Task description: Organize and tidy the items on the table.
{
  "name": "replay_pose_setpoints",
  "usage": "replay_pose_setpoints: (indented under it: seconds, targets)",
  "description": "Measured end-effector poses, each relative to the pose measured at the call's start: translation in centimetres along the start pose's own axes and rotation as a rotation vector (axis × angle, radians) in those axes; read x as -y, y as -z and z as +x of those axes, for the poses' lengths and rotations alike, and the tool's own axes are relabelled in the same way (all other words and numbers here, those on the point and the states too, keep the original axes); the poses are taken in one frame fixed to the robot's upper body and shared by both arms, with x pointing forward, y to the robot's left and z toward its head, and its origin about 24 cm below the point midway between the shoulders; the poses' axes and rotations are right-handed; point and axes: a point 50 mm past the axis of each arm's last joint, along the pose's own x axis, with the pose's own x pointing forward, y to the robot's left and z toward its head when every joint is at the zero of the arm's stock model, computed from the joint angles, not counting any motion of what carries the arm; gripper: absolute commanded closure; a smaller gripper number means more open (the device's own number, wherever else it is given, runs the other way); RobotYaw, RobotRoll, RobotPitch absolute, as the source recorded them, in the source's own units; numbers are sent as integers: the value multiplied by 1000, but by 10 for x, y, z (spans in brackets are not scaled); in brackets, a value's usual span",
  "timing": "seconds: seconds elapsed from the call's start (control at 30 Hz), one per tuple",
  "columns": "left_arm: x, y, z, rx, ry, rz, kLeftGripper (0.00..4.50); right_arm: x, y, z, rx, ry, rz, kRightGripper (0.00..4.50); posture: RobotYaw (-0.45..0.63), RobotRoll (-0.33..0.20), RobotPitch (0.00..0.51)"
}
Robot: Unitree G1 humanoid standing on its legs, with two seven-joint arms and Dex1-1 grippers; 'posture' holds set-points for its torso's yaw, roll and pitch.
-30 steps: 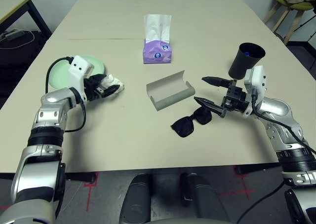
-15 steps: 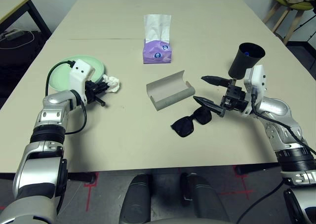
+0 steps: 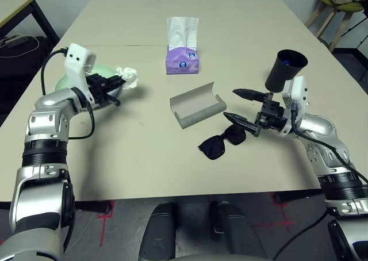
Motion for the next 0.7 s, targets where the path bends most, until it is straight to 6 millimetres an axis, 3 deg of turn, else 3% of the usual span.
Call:
replay_pose_setpoints:
  seconds: [0.17,0.4,0.5,0.7]
  targets:
    - [-21,8,2,-5,-217,-30,4482,0,0,0,3,-1,-7,0,108,0,140]
    - [-23,10,5,3,-238,-22,4482,0,-1,0,5,-1,-12,0,106,0,140]
    - [-20,11,7,12,-231,-27,3813,0,-1,0,5,-1,-12,0,107,0,139]
    - [-22,11,9,22,-278,-64,1608,1,-1,0,4,2,-11,0,109,0,137]
